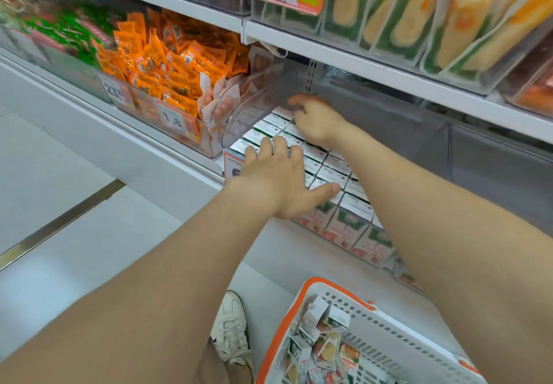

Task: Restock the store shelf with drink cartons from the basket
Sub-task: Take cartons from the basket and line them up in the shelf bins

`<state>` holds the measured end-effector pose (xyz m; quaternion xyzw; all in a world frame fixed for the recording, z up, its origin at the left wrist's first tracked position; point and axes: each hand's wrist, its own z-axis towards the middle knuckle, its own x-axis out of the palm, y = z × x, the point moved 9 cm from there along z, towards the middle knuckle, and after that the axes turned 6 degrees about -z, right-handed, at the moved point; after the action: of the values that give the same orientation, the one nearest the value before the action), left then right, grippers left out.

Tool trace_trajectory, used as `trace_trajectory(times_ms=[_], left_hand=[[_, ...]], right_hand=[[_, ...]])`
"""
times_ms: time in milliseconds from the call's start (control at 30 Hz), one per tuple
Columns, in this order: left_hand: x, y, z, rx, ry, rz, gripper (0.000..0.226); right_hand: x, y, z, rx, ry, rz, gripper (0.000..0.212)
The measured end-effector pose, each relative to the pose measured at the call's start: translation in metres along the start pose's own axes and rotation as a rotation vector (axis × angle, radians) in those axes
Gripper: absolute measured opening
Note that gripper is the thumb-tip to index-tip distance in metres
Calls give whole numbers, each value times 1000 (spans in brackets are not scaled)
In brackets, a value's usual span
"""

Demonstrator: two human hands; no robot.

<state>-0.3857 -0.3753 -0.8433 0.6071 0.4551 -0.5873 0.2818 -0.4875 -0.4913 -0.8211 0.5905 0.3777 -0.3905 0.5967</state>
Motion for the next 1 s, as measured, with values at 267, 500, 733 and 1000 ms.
trace_trajectory(times_ms=[267, 500, 733, 1000], left_hand=[[-26, -44, -53, 9, -301, -204, 54], [43, -95, -96, 152, -95, -303, 13], [196, -149, -109, 320, 459, 83, 22], [317, -162, -99, 369, 634, 114, 32]], right_hand=[[-56, -1, -162, -114, -473, 73, 33], [-19, -59, -332, -70, -558, 86, 30], [113, -183, -377, 208, 10, 22, 38], [195, -329, -442, 481, 345, -103, 31]])
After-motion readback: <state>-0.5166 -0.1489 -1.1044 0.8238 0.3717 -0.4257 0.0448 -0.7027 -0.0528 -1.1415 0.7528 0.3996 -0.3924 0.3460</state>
